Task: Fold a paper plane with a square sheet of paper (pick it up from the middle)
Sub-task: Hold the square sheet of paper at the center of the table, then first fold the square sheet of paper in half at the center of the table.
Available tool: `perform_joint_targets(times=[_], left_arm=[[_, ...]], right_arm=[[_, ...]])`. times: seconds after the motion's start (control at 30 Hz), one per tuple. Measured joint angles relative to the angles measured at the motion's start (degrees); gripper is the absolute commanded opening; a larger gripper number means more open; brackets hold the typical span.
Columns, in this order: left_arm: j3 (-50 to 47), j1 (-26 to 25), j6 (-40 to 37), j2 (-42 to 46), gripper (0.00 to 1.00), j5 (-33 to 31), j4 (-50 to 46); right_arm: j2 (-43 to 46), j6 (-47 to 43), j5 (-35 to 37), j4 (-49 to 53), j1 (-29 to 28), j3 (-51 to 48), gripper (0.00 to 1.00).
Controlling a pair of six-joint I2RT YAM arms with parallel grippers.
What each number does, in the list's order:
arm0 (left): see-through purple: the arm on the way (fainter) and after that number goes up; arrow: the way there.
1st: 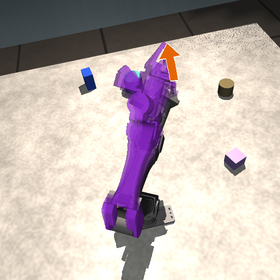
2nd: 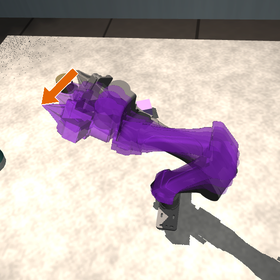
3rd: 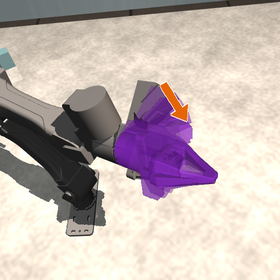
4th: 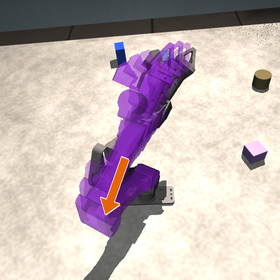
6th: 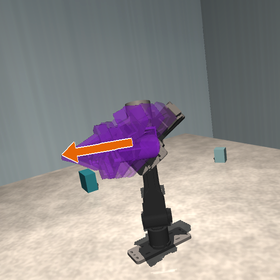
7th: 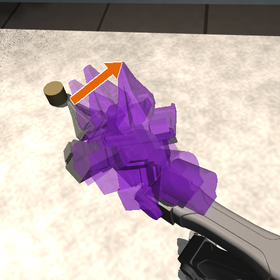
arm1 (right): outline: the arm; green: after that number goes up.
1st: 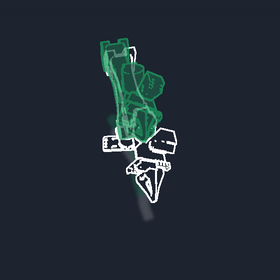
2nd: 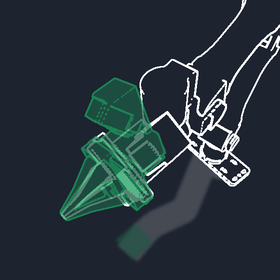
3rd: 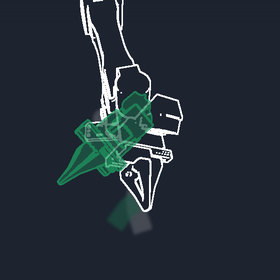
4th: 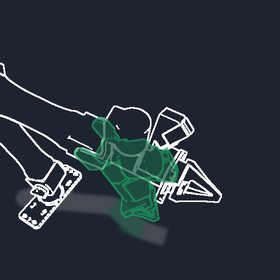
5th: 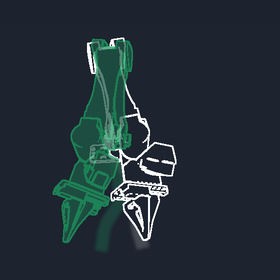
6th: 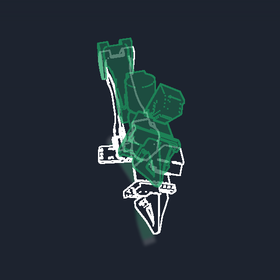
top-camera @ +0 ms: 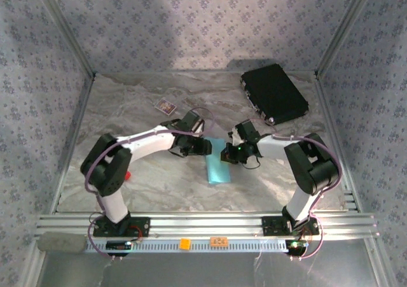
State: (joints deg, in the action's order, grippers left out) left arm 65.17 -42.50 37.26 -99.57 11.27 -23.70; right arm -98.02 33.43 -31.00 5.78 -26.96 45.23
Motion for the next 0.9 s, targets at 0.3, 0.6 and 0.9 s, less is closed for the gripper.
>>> perform_joint_targets(times=[0.3, 0.6, 0.9], left_arm=[[-4.8, 2.6, 7.6, 3.0, 0.02, 10.9, 14.9], [-5.5, 2.6, 11.5, -4.4, 0.00, 18.4, 23.2], [-5.6, 2.6, 11.4, -7.4, 0.00, 19.1, 23.8]], right_arm=[[-0.6, -2.3, -0.5, 1.7, 0.6, 1.0, 0.00], [-0.6, -1.5, -1.6, -0.2, 1.1, -0.1, 0.00], [-0.6, -1.3, -1.9, -0.8, 1.2, -0.4, 0.00]])
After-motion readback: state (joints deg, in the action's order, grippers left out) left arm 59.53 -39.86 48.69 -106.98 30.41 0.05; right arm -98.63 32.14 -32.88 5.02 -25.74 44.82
